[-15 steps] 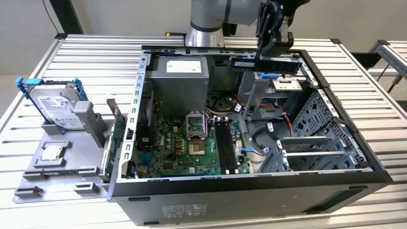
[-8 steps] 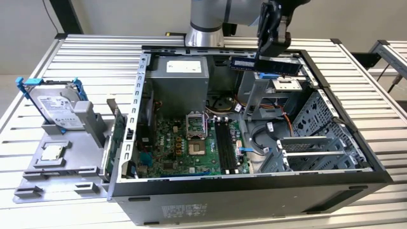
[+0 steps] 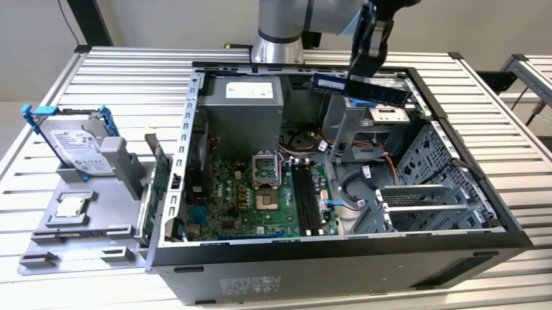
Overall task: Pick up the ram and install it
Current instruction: 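Insert the ram into the slot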
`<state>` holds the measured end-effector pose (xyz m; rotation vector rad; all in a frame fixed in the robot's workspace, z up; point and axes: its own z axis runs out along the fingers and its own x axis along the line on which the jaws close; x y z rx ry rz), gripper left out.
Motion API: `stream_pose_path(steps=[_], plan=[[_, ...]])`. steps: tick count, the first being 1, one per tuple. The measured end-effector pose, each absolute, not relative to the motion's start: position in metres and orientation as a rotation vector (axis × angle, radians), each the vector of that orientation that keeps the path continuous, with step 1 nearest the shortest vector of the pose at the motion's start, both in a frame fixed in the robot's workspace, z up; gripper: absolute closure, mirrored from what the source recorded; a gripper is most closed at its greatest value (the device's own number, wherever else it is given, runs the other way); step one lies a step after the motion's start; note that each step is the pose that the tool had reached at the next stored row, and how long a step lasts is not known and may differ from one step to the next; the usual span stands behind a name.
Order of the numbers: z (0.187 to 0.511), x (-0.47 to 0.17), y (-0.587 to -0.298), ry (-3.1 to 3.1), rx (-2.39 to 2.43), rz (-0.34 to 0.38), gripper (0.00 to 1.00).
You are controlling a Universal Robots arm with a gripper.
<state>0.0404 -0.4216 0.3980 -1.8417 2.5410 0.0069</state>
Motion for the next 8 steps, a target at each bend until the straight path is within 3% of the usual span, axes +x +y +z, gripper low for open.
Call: stream_pose_path(steps=[8], plan=[[0.398, 0.0404, -0.4216, 2.644, -1.69, 0.007, 1.0]])
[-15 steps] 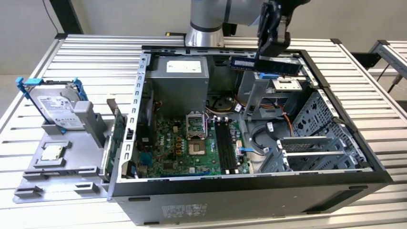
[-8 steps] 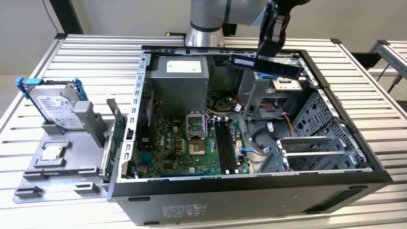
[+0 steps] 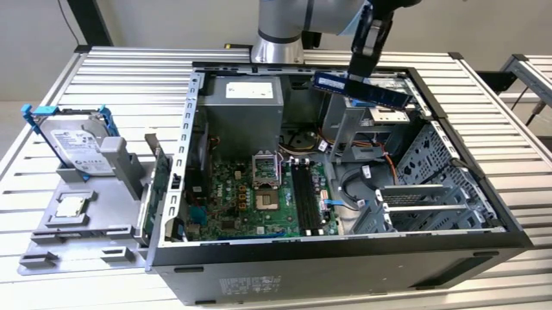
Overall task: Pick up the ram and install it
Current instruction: 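Insert the ram into the slot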
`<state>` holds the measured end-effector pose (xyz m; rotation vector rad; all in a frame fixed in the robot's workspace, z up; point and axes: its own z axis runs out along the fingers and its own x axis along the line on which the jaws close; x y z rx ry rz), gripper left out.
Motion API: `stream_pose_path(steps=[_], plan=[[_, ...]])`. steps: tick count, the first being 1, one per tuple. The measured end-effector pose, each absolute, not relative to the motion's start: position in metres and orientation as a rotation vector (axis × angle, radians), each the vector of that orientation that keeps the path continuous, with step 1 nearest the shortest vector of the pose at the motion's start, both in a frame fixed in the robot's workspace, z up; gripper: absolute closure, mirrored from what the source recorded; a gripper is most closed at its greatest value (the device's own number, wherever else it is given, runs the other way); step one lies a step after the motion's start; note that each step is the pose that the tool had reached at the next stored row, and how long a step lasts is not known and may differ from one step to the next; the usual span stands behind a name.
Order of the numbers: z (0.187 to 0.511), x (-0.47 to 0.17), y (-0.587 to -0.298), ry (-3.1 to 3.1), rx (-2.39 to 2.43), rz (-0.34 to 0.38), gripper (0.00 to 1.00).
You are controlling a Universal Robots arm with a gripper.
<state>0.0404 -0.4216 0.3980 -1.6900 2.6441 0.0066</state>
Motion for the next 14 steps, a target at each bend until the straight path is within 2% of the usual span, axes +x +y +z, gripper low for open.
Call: stream_pose_path(steps=[14], plan=[[0.3981, 0.0404, -0.4216, 2.816, -1.383, 0.006, 1.0]])
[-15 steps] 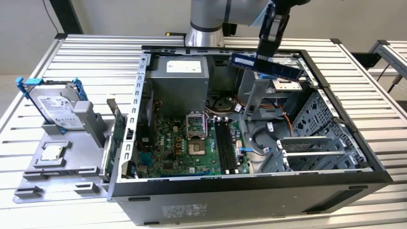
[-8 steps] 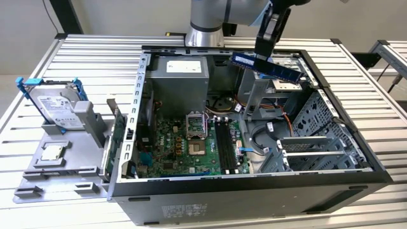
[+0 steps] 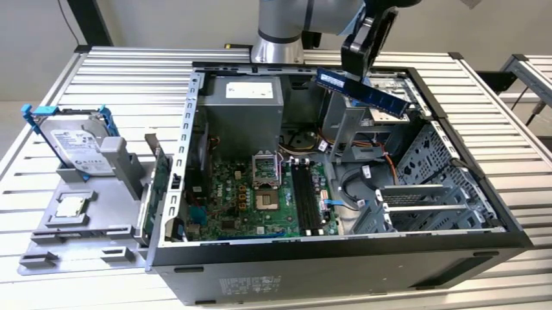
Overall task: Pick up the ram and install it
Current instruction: 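Insert the ram into the slot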
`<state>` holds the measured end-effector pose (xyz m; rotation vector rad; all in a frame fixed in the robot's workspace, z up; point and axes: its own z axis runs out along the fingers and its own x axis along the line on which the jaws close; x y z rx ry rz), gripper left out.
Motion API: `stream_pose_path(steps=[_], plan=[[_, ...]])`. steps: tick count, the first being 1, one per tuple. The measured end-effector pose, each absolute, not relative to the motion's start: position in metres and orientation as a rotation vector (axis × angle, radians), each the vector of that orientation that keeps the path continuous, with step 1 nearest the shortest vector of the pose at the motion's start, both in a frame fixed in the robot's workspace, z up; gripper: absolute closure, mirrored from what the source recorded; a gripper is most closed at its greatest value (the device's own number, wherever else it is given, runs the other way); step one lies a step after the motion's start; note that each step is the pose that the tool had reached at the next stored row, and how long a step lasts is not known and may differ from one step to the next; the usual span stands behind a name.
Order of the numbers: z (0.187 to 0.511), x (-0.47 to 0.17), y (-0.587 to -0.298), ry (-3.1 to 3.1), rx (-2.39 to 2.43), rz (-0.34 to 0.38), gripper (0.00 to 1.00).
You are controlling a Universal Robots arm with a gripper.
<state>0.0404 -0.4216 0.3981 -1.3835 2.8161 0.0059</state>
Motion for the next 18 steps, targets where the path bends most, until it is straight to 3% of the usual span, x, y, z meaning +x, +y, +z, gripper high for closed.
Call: stream_pose_path(steps=[18], plan=[[0.3981, 0.0404, -0.4216, 2.984, -0.969, 0.005, 1.0]])
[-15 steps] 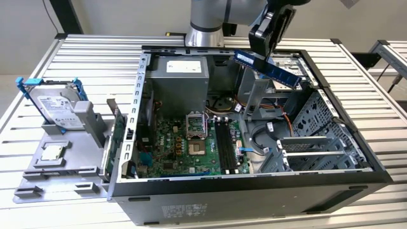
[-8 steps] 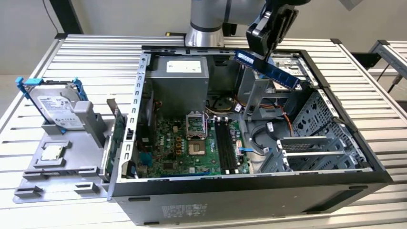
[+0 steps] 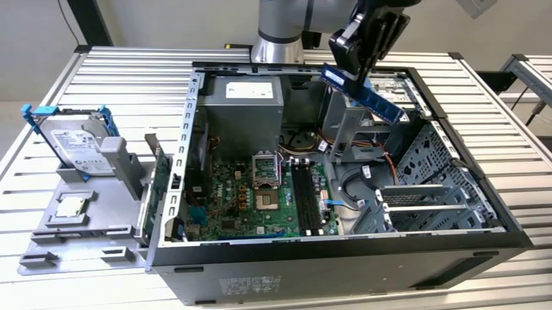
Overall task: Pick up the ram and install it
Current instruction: 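Insert the ram into the slot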
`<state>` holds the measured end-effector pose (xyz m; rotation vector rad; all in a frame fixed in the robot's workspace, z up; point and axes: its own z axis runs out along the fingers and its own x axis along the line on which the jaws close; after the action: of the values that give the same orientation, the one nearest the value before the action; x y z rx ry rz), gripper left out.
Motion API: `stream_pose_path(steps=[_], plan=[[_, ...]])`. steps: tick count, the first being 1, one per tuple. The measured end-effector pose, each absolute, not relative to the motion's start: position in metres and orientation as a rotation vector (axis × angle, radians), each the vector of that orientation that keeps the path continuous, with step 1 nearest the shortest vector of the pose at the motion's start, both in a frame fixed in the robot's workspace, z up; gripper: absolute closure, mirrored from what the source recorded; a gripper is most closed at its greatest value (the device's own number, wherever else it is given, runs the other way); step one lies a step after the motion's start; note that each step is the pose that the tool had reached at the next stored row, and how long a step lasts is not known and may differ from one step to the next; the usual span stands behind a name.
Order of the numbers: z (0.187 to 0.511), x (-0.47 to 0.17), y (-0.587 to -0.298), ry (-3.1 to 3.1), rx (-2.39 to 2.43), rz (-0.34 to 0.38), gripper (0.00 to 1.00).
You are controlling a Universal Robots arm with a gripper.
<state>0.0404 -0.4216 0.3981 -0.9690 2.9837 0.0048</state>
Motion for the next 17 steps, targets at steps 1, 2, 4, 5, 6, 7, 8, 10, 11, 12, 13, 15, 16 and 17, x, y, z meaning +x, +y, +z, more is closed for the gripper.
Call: stream_pose_path(steps=[1, 2, 4, 5, 6, 7, 8, 10, 11, 12, 13, 15, 16, 17], plan=[[0.3981, 0.0404, -0.4216, 2.991, -0.946, 0.005, 1.0], [0.3981, 0.0404, -0.4216, 2.999, -0.922, 0.005, 1.0], [0.398, 0.0404, -0.4216, 3.012, -0.877, 0.005, 1.0], [0.398, 0.0404, -0.4216, 3.018, -0.854, 0.005, 1.0], [0.398, 0.0404, -0.4216, 3.025, -0.83, 0.005, 1.0], [0.398, 0.0404, -0.4216, 3.031, -0.807, 0.005, 1.0], [0.398, 0.0404, -0.4216, 3.037, -0.783, 0.005, 1.0], [0.398, 0.0404, -0.4216, 3.049, -0.737, 0.004, 1.0], [0.398, 0.0404, -0.4216, 3.055, -0.714, 0.004, 1.0], [0.398, 0.0404, -0.4216, 3.06, -0.691, 0.004, 1.0], [0.398, 0.0404, -0.4216, 3.065, -0.668, 0.004, 1.0], [0.398, 0.0404, -0.4216, 3.075, -0.617, 0.004, 1.0], [0.398, 0.0404, -0.4216, 3.08, -0.593, 0.004, 1.0], [0.398, 0.0404, -0.4216, 3.085, -0.568, 0.004, 1.0]])
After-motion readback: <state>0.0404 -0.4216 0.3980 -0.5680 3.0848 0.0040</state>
